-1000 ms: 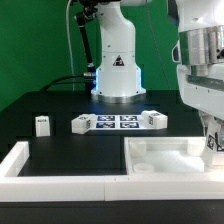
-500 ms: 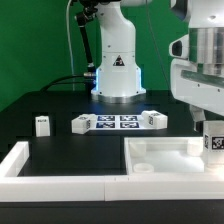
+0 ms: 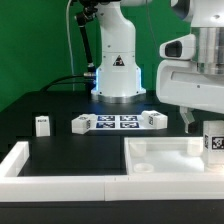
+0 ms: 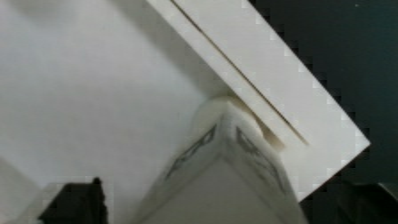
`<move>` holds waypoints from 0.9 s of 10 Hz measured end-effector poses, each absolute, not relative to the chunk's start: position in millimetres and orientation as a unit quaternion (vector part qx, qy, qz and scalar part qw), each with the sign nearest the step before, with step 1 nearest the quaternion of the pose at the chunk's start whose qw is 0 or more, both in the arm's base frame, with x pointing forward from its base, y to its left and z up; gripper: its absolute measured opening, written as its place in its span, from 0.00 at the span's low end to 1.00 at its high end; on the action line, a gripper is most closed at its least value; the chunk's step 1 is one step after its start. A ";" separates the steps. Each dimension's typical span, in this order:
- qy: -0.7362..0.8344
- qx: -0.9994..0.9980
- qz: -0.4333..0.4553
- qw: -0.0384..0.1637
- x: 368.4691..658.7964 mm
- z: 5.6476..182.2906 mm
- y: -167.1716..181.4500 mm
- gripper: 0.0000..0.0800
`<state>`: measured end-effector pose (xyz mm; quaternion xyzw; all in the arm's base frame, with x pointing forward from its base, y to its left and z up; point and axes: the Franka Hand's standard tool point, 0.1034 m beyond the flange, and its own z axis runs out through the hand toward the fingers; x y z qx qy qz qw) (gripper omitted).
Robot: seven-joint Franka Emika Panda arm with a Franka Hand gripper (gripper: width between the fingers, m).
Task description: Assemble square table
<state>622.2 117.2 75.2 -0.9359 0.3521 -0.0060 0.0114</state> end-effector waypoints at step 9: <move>0.283 -0.957 -0.033 0.046 620.1 79.8 105.8 0.36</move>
Offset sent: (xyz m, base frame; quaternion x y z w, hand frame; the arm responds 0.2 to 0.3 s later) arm 0.0000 0.0000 0.0000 0.0000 0.0000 -0.1938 0.9810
